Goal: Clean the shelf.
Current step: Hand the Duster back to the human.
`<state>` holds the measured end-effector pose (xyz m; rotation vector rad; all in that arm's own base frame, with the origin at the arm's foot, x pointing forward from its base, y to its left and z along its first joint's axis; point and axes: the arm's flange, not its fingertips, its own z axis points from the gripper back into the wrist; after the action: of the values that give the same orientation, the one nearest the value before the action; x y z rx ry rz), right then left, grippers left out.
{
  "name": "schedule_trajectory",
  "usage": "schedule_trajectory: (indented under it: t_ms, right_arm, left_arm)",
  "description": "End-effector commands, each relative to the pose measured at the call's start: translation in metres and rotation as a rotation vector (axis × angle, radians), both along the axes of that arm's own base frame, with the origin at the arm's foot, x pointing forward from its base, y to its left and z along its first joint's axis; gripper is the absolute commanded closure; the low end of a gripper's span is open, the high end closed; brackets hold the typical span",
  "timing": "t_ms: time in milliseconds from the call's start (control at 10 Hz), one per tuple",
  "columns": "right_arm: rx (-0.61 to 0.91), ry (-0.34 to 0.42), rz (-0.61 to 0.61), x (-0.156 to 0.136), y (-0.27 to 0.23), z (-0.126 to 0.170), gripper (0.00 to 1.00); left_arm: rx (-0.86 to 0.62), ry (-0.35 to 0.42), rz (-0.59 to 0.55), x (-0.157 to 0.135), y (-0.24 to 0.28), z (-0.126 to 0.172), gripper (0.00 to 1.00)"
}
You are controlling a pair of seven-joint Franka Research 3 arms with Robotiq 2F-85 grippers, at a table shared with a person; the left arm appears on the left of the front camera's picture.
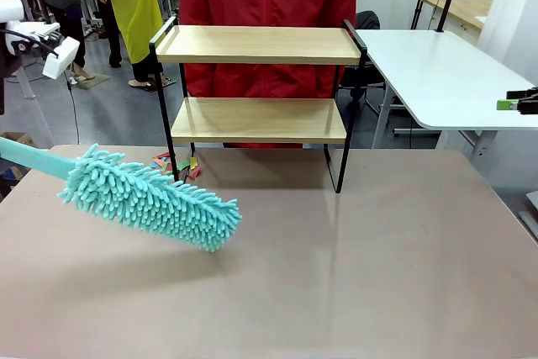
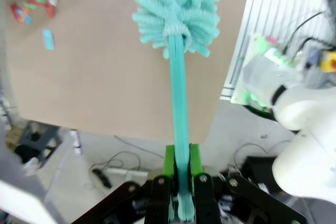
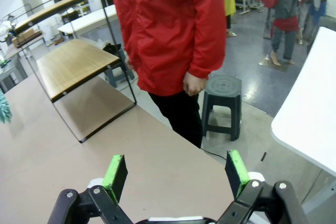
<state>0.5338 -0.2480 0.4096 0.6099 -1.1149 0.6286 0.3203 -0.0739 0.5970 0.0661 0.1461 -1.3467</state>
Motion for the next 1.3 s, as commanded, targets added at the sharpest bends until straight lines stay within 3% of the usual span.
schedule_trajectory:
  t_ms: [0,400,700,900,1100,1200]
  right_arm:
    - [0.064,0.04,0.087,-0.018,0.018,0.038,0.0]
    - [0.197,0.149,0.228,-0.059,0.072,0.1,0.0]
    - [0.308,0.227,0.366,-0.102,0.132,0.105,0.0]
    - [0.33,0.149,0.459,-0.122,0.174,0.092,0.0]
    - [0.359,0.02,0.489,-0.122,0.209,0.07,0.0]
    - [0.351,0.024,0.498,-0.114,0.217,0.065,0.0]
  left_arm:
    - [-0.125,-0.016,0.012,-0.004,0.0,-0.004,0.87]
    - [-0.331,-0.065,0.016,0.0,-0.019,-0.022,0.87]
    - [-0.488,-0.109,-0.002,0.008,-0.038,-0.045,0.87]
    - [-0.597,-0.107,-0.04,0.008,-0.048,-0.058,0.87]
    - [-0.656,-0.122,-0.098,0.012,-0.053,-0.071,0.87]
    - [-0.671,-0.127,-0.104,0.011,-0.057,-0.074,0.87]
